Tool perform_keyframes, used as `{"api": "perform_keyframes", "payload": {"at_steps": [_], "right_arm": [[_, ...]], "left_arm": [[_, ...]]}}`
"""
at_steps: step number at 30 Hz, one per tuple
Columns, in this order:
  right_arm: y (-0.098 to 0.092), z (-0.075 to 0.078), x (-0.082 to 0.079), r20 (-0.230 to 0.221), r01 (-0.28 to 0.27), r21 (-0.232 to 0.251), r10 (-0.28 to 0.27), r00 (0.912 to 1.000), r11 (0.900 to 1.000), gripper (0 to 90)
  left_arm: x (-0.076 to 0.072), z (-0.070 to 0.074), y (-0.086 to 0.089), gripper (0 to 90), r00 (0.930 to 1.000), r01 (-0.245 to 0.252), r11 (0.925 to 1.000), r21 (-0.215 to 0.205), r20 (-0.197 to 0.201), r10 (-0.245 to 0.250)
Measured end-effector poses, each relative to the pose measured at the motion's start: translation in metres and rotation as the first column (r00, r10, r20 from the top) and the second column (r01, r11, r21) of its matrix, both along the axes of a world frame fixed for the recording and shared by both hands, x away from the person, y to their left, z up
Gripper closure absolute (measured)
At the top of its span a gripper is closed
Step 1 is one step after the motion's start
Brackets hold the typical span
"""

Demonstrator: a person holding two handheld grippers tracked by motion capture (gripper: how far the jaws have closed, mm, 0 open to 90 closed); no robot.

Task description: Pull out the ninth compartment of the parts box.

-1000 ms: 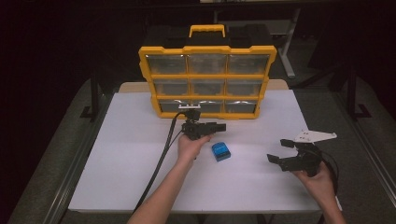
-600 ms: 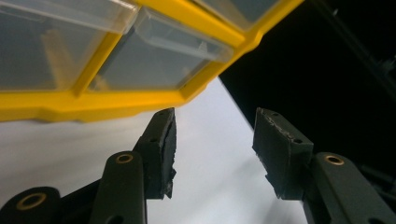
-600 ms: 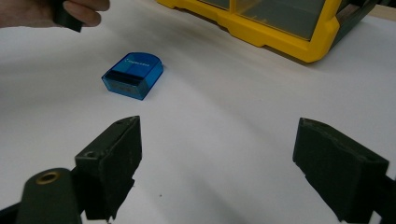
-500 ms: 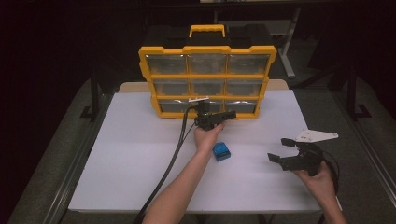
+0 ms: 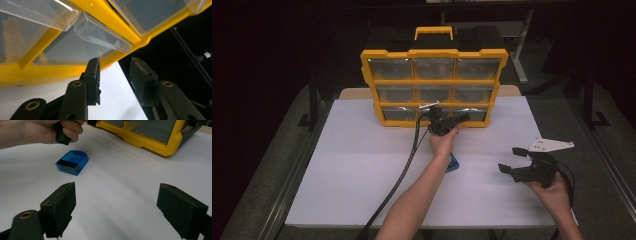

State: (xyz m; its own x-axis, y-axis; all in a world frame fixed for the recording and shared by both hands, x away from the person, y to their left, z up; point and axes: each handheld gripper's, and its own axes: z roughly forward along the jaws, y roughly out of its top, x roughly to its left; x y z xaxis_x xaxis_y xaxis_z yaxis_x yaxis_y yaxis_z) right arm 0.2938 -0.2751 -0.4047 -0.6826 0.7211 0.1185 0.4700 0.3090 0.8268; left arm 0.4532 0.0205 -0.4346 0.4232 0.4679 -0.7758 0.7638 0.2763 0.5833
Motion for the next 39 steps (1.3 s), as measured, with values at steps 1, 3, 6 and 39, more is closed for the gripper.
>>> {"api": "perform_keyframes", "payload": {"at_steps": [1, 3, 6, 39], "right_arm": [[0.000, 0.000, 0.001, 0.001, -0.001, 0.003, 0.001, 1.0000, 1.000, 14.7], [-0.001, -0.001, 0.001, -0.002, -0.001, 0.005, 0.001, 1.0000, 1.000, 14.6], [0.000, 0.000, 0.001, 0.001, -0.005, 0.007, 0.005, 1.0000, 1.000, 14.7], [-0.003, -0.001, 0.001, 0.006, -0.001, 0.008, 0.001, 1.0000, 1.000, 14.7]], "left_arm": [[0.003, -0.002, -0.001, 60.7, 0.9998, -0.013, 0.9998, -0.015, -0.015, 0.013], [0.005, -0.003, -0.001, 63.2, 0.9995, -0.023, 0.9993, -0.030, -0.020, 0.022], [0.007, -0.004, -0.004, 65.8, 0.9994, -0.031, 0.9989, -0.034, -0.015, 0.031], [-0.001, -0.011, -0.004, 81.4, 0.9934, -0.114, 0.9844, -0.133, -0.023, 0.112]]}}
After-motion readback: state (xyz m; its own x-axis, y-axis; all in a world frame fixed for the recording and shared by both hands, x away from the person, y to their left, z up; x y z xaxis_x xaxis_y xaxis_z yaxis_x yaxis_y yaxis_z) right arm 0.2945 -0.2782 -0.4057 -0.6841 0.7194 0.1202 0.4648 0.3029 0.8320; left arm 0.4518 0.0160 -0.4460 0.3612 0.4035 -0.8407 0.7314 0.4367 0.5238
